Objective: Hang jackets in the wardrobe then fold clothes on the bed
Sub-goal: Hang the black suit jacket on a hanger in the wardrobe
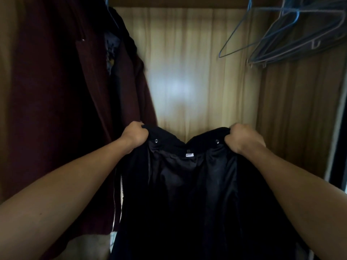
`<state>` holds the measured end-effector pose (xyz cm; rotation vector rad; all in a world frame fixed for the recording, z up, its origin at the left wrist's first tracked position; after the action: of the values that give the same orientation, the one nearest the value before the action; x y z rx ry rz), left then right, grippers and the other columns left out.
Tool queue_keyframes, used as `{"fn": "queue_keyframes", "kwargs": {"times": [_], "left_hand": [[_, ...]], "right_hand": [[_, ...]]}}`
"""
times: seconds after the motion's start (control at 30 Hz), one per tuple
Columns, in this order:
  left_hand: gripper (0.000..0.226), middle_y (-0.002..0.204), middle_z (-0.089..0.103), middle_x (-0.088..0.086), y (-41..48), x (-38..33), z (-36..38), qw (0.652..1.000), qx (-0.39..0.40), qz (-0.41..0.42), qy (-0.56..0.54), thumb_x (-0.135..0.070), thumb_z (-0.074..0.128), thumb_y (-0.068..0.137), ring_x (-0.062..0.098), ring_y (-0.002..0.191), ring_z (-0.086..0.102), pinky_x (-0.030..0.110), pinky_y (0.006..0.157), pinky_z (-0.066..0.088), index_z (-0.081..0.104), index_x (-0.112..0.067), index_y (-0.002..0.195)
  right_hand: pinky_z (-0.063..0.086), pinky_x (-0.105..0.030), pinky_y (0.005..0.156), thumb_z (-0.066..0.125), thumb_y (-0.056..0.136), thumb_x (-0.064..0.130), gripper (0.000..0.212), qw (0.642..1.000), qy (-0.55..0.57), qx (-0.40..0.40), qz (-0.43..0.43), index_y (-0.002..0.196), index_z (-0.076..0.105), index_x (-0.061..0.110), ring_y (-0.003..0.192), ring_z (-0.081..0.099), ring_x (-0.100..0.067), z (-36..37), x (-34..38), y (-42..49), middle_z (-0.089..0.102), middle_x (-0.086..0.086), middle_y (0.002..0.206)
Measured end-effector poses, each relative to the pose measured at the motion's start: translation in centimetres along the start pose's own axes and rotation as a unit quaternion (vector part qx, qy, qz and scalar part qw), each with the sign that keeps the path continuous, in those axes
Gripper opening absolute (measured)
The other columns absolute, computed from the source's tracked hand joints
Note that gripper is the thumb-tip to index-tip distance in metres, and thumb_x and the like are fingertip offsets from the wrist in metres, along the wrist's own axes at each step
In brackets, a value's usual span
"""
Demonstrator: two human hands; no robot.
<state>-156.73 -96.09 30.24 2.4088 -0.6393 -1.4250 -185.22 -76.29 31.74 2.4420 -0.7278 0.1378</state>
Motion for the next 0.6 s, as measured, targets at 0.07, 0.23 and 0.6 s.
{"fn": "queue_keyframes", "kwargs": {"times": [0.07,0.23,0.6], "left_hand": [[0.028,0.090,0.074,0.009,2.1,0.0,0.6,1.000,-0.004,0.000,0.019,-0.006,0.045,0.081,0.027,0.087,0.069,0.040,0.084,0.059,0.073,-0.011,0.083],[0.026,0.087,0.070,0.006,8.4,-1.9,0.7,0.997,-0.049,0.020,0.059,-0.009,0.044,0.081,0.030,0.090,0.065,0.036,0.081,0.054,0.071,-0.012,0.081],[0.019,0.109,0.070,0.013,15.6,5.8,9.5,0.984,0.056,0.017,0.170,-0.012,0.049,0.084,0.032,0.098,0.063,0.030,0.082,0.047,0.066,-0.018,0.091]], "right_hand": [[0.055,-0.037,0.078,0.049,0.086,0.020,0.027,1.000,-0.011,0.001,-0.007,0.106,0.065,0.012,0.093,0.061,-0.033,1.2,-0.4,2.5,0.063,-0.013,0.109],[0.054,-0.036,0.078,0.047,0.091,0.019,0.028,0.998,-0.054,-0.015,-0.022,0.111,0.065,0.011,0.093,0.061,-0.031,2.2,-0.7,9.4,0.064,-0.015,0.116],[0.047,-0.033,0.070,0.048,0.096,0.026,0.027,0.990,-0.140,0.014,-0.021,0.113,0.065,0.014,0.097,0.064,-0.029,10.9,-3.4,14.7,0.066,-0.011,0.116]]}}
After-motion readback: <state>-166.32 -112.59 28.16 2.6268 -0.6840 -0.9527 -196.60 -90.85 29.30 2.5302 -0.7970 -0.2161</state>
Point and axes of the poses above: each hand's wrist, its own y-axis towards the middle knuckle, its own z-axis out of the palm, x = y × z, the point moved 4 cm from there along y, towards the middle knuckle
